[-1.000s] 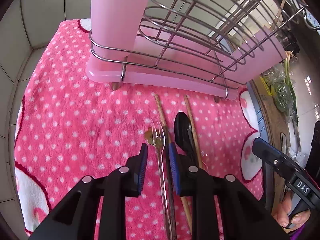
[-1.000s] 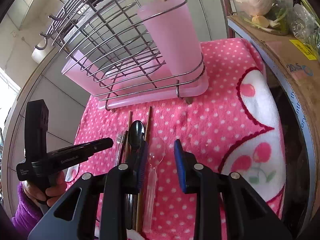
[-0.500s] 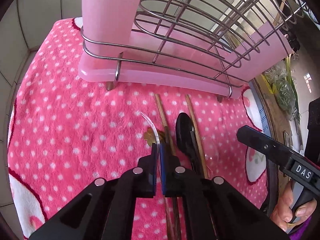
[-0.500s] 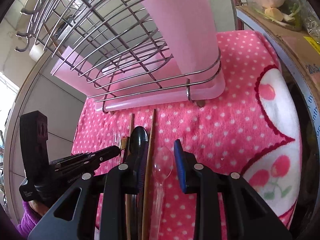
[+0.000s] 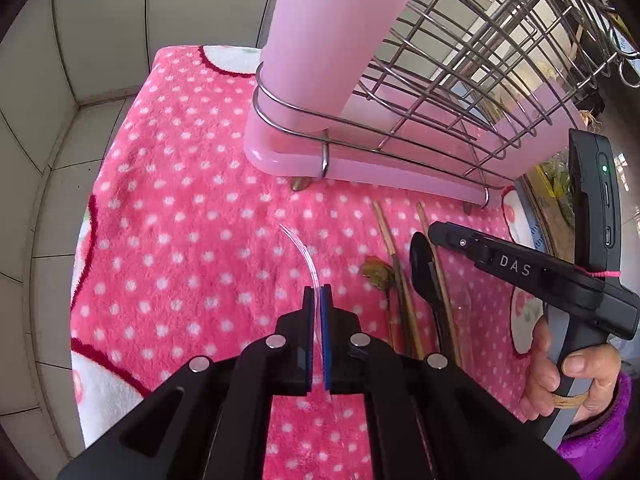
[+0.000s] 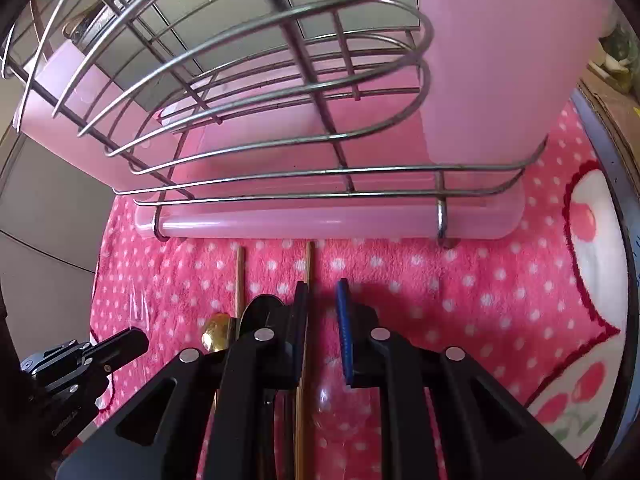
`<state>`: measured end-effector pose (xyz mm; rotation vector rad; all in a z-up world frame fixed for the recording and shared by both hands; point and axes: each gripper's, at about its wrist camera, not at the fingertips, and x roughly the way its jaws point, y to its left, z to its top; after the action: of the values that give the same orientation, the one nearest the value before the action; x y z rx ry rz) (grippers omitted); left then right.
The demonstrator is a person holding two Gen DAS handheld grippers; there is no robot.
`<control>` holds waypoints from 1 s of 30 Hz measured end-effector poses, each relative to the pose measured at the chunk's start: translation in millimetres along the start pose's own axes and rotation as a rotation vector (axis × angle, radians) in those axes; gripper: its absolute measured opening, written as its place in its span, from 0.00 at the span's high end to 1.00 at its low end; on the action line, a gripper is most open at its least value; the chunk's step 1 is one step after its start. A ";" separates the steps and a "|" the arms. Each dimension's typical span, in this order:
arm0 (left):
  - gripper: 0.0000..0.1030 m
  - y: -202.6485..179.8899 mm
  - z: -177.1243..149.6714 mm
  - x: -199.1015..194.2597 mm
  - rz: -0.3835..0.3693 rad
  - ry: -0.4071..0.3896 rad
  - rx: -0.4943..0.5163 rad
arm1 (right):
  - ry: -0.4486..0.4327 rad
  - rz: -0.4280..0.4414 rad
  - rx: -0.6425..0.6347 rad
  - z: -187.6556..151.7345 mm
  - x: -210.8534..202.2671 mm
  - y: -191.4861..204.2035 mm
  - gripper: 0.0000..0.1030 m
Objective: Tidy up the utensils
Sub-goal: 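Grasp the clear plastic fork with left tool while right tool grasps a wooden chopstick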
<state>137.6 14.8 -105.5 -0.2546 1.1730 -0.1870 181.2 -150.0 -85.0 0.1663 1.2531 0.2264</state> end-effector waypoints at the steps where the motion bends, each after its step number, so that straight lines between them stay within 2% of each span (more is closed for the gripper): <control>1: 0.98 2.9 0.0 1.0 0.004 0.007 0.000 | 0.003 -0.008 -0.004 0.3 2.2 1.1 0.86; 2: 0.98 4.7 -0.2 3.1 0.012 0.016 0.000 | 0.003 -0.017 -0.009 1.1 3.4 3.6 0.86; 4: 0.98 5.8 -2.1 7.7 0.017 0.032 -0.005 | 0.003 -0.022 -0.026 1.6 5.0 10.3 0.96; 8: 0.98 4.6 -1.8 12.6 0.018 0.043 -0.005 | -0.010 -0.034 -0.036 -2.3 1.4 12.1 0.96; 17: 0.97 0.9 3.5 28.7 0.037 0.080 -0.004 | -0.041 0.014 0.036 -18.0 -38.8 -29.2 0.96; 18: 0.97 0.4 4.4 29.5 0.038 0.083 -0.001 | -0.044 0.009 0.039 -19.8 -42.1 -32.9 1.00; 23: 0.97 -2.9 12.8 39.0 0.045 0.126 0.003 | -0.026 -0.026 0.048 -23.0 -49.4 -56.0 1.00; 30: 0.97 -8.7 30.0 47.6 0.069 0.183 0.014 | 0.054 0.011 0.087 -17.7 -43.2 -67.7 0.98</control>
<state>183.3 -3.6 -134.2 -0.1869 1.3596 -0.1604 156.9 -226.6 -67.4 0.2438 1.3166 0.1867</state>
